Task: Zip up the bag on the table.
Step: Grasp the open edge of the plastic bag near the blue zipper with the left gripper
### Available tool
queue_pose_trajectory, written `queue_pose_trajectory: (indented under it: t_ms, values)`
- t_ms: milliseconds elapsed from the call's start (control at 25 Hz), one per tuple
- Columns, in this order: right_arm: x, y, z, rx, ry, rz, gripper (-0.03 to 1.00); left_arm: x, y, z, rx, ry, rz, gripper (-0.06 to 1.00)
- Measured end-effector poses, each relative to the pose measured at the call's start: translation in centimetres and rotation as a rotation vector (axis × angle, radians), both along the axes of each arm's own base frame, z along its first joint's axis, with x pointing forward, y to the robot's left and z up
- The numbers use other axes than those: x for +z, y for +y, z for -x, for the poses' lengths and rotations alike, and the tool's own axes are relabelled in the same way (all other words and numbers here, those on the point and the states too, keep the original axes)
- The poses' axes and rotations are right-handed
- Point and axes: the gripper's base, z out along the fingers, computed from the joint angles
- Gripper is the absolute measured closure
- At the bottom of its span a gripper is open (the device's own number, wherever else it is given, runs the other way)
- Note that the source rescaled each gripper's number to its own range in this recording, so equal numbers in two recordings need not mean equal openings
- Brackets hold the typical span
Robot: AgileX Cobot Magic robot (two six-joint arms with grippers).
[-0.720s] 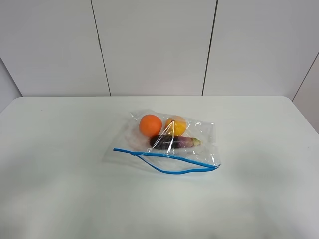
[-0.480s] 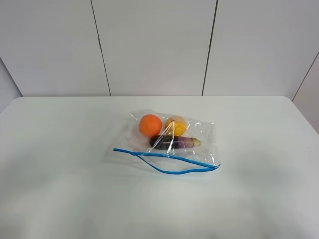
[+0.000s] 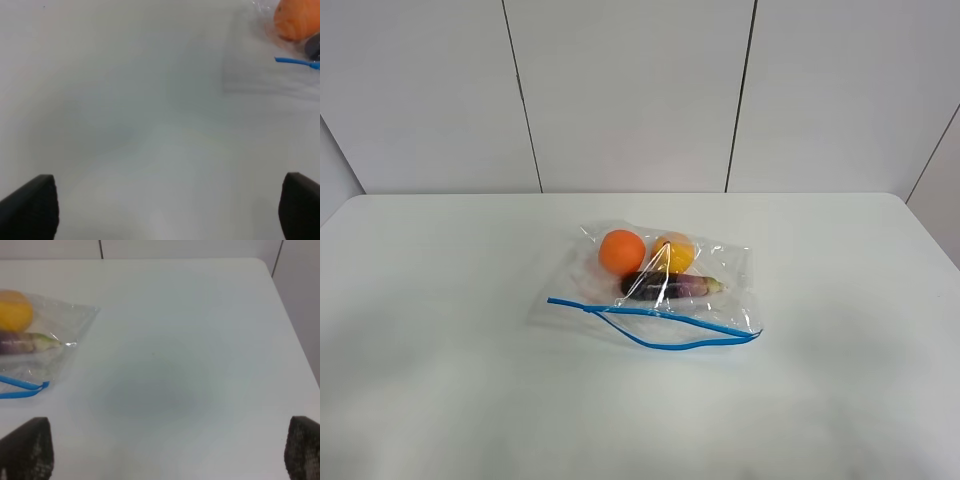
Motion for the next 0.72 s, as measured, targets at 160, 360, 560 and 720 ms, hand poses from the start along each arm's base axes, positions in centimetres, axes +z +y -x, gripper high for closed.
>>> queue_pose_trajectory:
  t_ms: [160, 360, 560, 720]
  values:
    - [0.0, 0.0, 0.0, 0.000, 0.000, 0.000, -0.03, 0.5, 0.1, -0.2, 0.008, -0.057, 0.002, -0.06]
    - [0.0, 0.0, 0.0, 0.000, 0.000, 0.000, -0.03, 0.6, 0.1, -0.3, 0.010, -0.076, 0.003, -0.06]
    - [0.0, 0.0, 0.0, 0.000, 0.000, 0.000, -0.03, 0.9, -0.1, -0.4, 0.002, -0.103, 0.023, -0.06]
    - [0.0, 0.0, 0.0, 0.000, 0.000, 0.000, -0.03, 1.7, -0.2, -1.5, -0.006, -0.100, 0.056, -0.06]
